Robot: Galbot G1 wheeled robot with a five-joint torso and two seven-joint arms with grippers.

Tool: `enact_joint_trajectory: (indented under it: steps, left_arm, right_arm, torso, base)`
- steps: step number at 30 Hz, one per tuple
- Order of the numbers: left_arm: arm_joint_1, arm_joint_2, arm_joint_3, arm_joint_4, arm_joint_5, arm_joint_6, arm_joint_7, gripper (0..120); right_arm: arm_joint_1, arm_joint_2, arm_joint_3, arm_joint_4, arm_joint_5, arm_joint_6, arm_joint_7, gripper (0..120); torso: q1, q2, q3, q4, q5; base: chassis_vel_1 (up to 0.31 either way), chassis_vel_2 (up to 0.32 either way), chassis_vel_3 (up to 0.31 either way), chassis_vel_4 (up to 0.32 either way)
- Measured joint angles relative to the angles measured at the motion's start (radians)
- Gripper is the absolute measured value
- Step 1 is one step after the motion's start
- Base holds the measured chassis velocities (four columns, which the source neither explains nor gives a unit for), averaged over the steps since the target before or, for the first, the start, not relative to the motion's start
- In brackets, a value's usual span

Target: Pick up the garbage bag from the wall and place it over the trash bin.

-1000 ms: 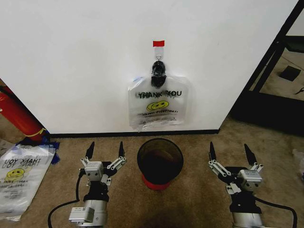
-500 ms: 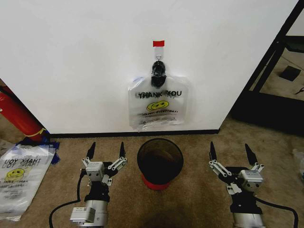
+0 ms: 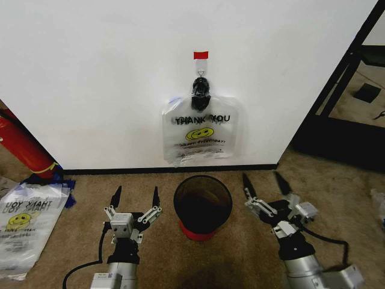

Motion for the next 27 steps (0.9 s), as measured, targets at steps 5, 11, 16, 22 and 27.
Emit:
enact_joint_trajectory:
  steps: [5, 11, 16, 22, 27]
  left_arm:
    - [0.033, -0.015, 0.000, 0.009, 0.027, -0.019, 0.002, 100]
    - [0.058, -0.022, -0.031, -0.003, 0.009, -0.023, 0.023, 100]
    - [0.065, -0.030, -0.053, 0.008, -0.023, -0.040, 0.036, 100]
    - [0.081, -0.030, -0.088, 0.015, -0.034, -0.056, 0.036, 100]
    - [0.086, -0.057, -0.102, 0.014, -0.040, -0.059, 0.036, 100]
  right_arm:
    - [0.226, -0.060, -0.012, -0.188, 0.232, -0.112, -0.045, 100]
    - [0.458, -0.080, -0.041, -0.377, 0.413, -0.179, -0.072, 100]
    - [0.638, -0.066, -0.101, -0.537, 0.477, -0.205, -0.073, 100]
    - [0.802, -0.019, -0.197, -0.690, 0.487, -0.216, -0.068, 100]
    - [0.899, 0.014, -0.250, -0.800, 0.446, -0.212, -0.090, 100]
  torso:
    - [0.000, 0.000, 0.000, 0.0001, -0.0001]
    - [0.000, 0.000, 0.000, -0.0001, -0.0001]
    - [0.000, 0.000, 0.000, 0.0000, -0.0003]
    - [0.000, 0.000, 0.000, 0.0003, -0.0003]
    - [0.000, 0.000, 0.000, -0.0001, -0.0004]
  base:
    - [0.000, 0.000, 0.000, 0.000]
    - [0.000, 0.000, 0.000, 0.000]
    - [0.000, 0.000, 0.000, 0.000]
    - [0.000, 0.000, 0.000, 0.000]
    - [0.000, 0.000, 0.000, 0.000]
